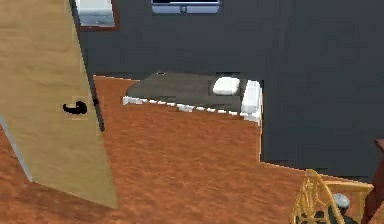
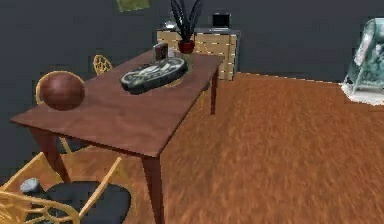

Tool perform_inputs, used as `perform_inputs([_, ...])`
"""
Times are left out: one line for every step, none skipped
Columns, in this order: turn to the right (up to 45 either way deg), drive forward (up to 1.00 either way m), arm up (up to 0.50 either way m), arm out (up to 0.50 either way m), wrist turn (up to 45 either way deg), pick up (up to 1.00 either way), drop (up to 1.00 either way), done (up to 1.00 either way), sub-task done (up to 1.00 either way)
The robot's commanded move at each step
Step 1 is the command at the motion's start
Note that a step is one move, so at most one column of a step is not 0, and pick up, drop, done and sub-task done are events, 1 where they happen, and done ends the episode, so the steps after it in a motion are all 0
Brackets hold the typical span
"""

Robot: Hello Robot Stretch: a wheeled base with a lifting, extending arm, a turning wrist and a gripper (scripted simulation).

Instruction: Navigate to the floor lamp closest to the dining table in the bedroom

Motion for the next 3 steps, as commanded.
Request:
perform_inputs([0.0,1.00,0.00,0.00,0.0,0.00,0.00,0.00,0.00])
perform_inputs([-9.0,0.00,0.00,0.00,0.0,0.00,0.00,0.00,0.00])
perform_inputs([0.0,0.25,0.00,0.00,0.0,0.00,0.00,0.00,0.00])
